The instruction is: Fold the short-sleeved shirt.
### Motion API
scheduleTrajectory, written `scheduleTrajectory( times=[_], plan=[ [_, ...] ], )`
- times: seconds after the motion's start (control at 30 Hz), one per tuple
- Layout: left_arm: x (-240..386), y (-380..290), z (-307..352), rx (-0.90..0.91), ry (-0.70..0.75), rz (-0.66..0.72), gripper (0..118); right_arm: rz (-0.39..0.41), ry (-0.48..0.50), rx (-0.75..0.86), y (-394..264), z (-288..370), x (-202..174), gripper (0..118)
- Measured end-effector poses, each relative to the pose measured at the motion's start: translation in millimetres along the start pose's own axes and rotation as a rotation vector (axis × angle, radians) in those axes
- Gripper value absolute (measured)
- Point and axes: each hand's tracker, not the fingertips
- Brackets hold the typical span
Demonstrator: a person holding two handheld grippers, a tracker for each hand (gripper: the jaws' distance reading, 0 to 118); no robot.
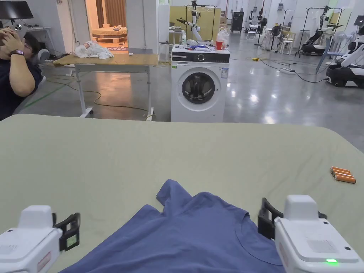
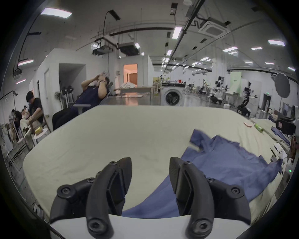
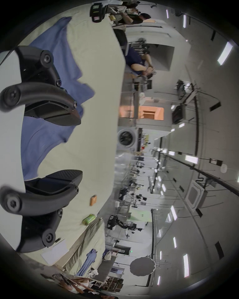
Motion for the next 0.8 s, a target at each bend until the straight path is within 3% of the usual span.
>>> scheduleTrajectory(
  times=[0.07, 0.13, 0.17, 0.27, 0.37, 0.53, 0.8],
  plan=[
    [23, 10, 3, 0.067, 0.005, -0.013, 25, -0.016, -0.010, 0.051, 9, -2, -18, 53],
    [38, 20, 6, 0.120, 0.021, -0.029, 11, -0.037, -0.002, 0.088, 16, -4, -29, 32],
    [44, 24, 8, 0.161, 0.024, -0.034, 4, -0.053, 0.003, 0.109, 19, -5, -33, 14],
    [63, 34, 19, 0.246, 0.045, -0.085, 0, -0.062, -0.001, 0.128, 27, -8, -44, 6],
    [74, 40, 26, 0.289, 0.081, -0.125, 0, -0.097, 0.015, 0.153, 30, -10, -48, 2],
    [62, 40, 30, 0.298, 0.088, -0.063, 0, -0.066, 0.035, 0.184, 33, -10, -52, 0],
    [-17, 15, 28, 0.035, 0.108, 0.027, 0, -0.020, 0.075, 0.142, 26, -25, -57, 0]
  ],
)
